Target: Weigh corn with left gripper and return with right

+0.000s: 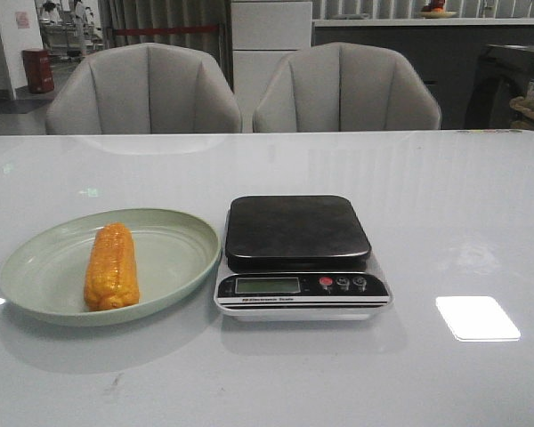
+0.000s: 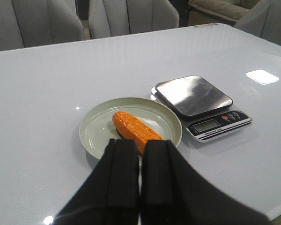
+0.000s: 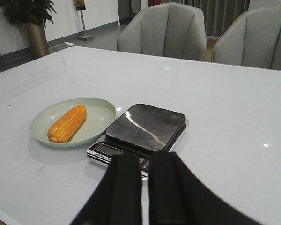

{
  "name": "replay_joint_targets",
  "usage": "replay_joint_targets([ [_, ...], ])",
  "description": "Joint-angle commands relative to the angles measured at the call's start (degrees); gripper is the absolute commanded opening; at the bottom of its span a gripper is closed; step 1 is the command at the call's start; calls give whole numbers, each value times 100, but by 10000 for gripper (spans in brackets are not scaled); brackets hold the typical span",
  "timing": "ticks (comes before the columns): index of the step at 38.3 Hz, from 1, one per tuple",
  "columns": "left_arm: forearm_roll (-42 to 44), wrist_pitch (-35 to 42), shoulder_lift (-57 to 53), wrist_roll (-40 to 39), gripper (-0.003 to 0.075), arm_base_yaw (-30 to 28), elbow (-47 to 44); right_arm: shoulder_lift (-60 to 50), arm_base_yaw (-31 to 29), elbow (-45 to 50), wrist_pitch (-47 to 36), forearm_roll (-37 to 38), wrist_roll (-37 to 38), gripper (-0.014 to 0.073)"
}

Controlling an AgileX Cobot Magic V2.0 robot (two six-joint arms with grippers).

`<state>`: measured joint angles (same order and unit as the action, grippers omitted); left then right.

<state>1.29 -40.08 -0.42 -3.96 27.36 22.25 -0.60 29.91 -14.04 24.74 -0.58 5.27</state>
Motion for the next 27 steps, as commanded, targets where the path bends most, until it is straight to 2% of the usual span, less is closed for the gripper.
replay_joint_targets([
  [1,-36,480,-14,8,114,-5,135,-57,-34,-142,-478,58,-46,208],
  [5,273,659,-14,72,114,-5,59,-57,-34,-142,-478,58,-46,208],
  [10,563,1769,-25,72,114,-229,-292,-57,-34,-142,-478,58,-46,208],
  [21,593,2954,-59,11,114,-1550,-1558,-57,-34,-142,-478,58,-46,208],
  [27,246,3631,-118,11,114,-2192,-2079,-57,-34,-142,-472,58,-46,208],
])
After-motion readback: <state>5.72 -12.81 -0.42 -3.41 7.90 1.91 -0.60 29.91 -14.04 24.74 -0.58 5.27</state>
